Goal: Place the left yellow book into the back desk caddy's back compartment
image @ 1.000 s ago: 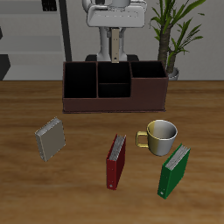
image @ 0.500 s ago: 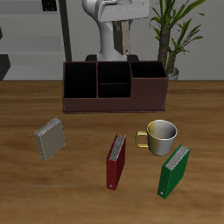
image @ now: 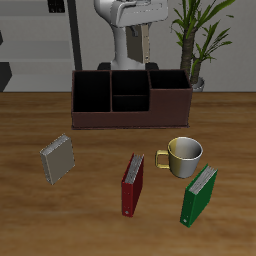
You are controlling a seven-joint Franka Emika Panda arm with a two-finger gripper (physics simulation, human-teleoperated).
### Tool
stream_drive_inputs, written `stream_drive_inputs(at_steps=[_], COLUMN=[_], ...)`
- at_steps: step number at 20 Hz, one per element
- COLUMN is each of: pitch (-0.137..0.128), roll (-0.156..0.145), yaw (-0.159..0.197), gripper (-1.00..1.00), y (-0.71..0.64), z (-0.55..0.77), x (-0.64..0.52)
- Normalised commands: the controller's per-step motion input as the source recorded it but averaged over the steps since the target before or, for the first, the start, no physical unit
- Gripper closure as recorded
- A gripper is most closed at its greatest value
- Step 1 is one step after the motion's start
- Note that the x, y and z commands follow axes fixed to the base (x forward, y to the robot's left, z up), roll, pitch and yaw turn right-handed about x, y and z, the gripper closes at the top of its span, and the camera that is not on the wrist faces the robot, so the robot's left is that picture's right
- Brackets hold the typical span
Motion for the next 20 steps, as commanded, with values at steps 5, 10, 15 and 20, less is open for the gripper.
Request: stream_drive_inputs(at_steps=[5, 10, 15, 20], pitch=[-0.001, -0.005, -0.012, 0.014], roll=[-0.045, -0.003, -0.002, 0.011], yaw=[0.198, 0.144, 0.173, 0.146], gripper=[1.0, 1.0, 1.0, 1.0], y=[-0.09, 0.06, 0.08, 0.08], z=[0.06, 0.08, 0.1, -0.02], x=[-0.02, 0.02, 0.04, 0.0])
